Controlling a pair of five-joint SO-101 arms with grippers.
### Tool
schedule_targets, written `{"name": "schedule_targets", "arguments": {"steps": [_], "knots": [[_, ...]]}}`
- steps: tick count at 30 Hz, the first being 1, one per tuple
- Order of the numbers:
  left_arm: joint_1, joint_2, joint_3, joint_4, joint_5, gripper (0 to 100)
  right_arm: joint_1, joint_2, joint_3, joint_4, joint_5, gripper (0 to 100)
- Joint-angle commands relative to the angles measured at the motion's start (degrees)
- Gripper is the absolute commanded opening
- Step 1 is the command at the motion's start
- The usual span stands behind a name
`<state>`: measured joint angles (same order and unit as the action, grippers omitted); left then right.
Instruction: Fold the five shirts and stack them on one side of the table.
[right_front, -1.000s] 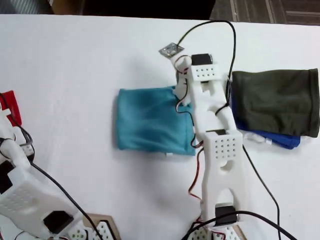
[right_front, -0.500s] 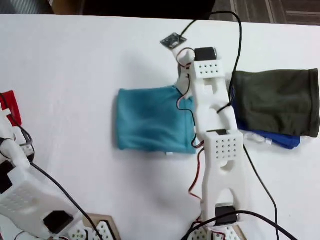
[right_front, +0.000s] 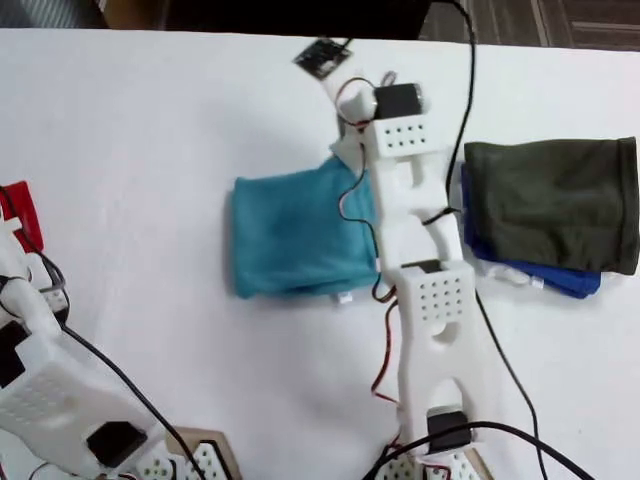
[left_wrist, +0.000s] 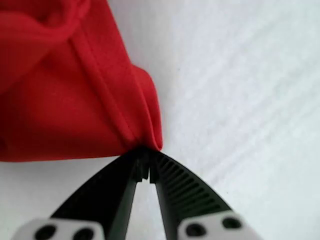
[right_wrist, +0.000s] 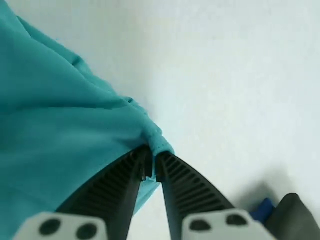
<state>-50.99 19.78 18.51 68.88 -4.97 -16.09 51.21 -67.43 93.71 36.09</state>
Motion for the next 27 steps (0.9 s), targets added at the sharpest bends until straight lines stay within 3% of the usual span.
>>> {"name": "schedule_targets", "arguments": {"steps": [1, 17, 24, 27], "knots": [[-0.62, 0.88, 0.57, -1.49, 0.26, 3, -1.19, -5.93, -1.58, -0.13, 1.14, 2.0], [-0.62, 0.88, 0.57, -1.49, 0.26, 3, 5.67, 2.15, 0.53, 2.33, 1.14, 3.3], [-0.53, 0.88, 0.57, -1.49, 0.26, 3, 5.93, -0.31, -2.81, 2.59, 0.88, 22.4], [-0.53, 0.88, 0.57, -1.49, 0.26, 3, 5.67, -4.44, -3.96, 3.91, 0.35, 24.9]]}}
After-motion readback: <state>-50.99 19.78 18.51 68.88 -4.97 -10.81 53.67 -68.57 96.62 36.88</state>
